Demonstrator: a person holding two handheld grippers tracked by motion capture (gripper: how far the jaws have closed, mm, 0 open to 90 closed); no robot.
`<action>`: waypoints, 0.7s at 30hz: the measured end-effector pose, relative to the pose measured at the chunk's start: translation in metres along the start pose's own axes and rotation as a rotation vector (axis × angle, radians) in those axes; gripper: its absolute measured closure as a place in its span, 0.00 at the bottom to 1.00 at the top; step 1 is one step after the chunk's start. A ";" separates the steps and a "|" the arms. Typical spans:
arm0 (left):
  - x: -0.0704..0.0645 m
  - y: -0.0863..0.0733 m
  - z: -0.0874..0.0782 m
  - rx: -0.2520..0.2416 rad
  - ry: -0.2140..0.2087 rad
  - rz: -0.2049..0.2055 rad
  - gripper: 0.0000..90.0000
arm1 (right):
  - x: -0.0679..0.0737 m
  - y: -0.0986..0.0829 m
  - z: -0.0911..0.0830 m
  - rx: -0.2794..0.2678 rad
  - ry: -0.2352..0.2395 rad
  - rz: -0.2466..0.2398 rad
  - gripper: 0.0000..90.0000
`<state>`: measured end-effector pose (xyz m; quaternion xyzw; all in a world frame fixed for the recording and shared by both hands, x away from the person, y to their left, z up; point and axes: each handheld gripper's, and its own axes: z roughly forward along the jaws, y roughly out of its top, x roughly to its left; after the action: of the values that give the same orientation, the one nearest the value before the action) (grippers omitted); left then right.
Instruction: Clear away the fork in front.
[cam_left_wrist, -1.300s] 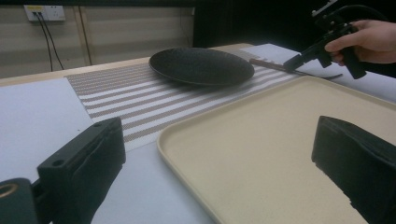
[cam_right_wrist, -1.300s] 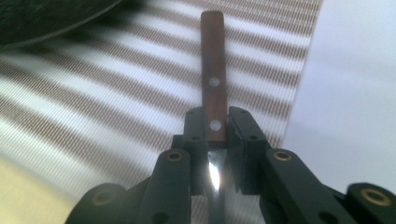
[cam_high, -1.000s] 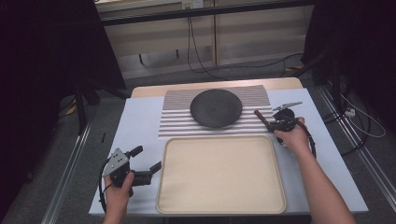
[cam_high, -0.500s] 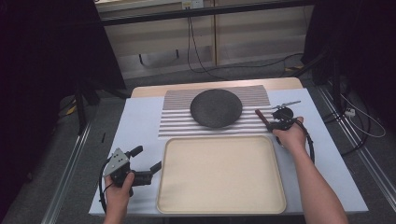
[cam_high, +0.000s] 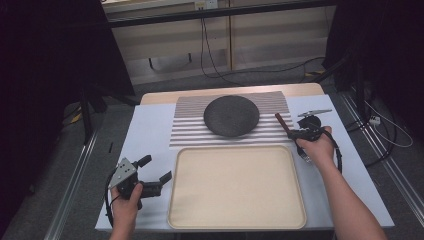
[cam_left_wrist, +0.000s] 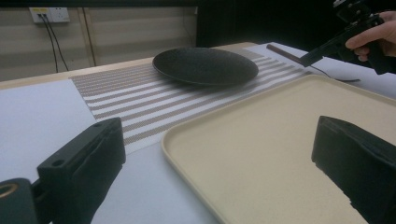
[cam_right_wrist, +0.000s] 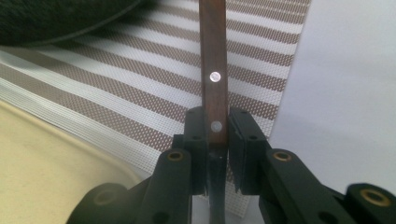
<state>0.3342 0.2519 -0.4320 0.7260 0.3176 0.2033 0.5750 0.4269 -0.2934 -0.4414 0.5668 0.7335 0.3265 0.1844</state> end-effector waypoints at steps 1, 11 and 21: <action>0.000 0.000 0.000 0.000 -0.004 0.000 0.03 | -0.001 -0.001 -0.003 -0.015 0.003 -0.002 0.88; -0.002 0.001 0.001 0.002 -0.005 0.006 0.03 | -0.006 -0.015 -0.039 -0.167 0.068 0.061 0.88; -0.003 0.001 0.001 0.002 -0.010 -0.006 0.03 | 0.016 -0.036 -0.063 -0.287 0.172 0.049 0.88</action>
<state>0.3329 0.2488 -0.4311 0.7266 0.3173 0.1977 0.5764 0.3559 -0.3003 -0.4196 0.5225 0.6785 0.4794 0.1920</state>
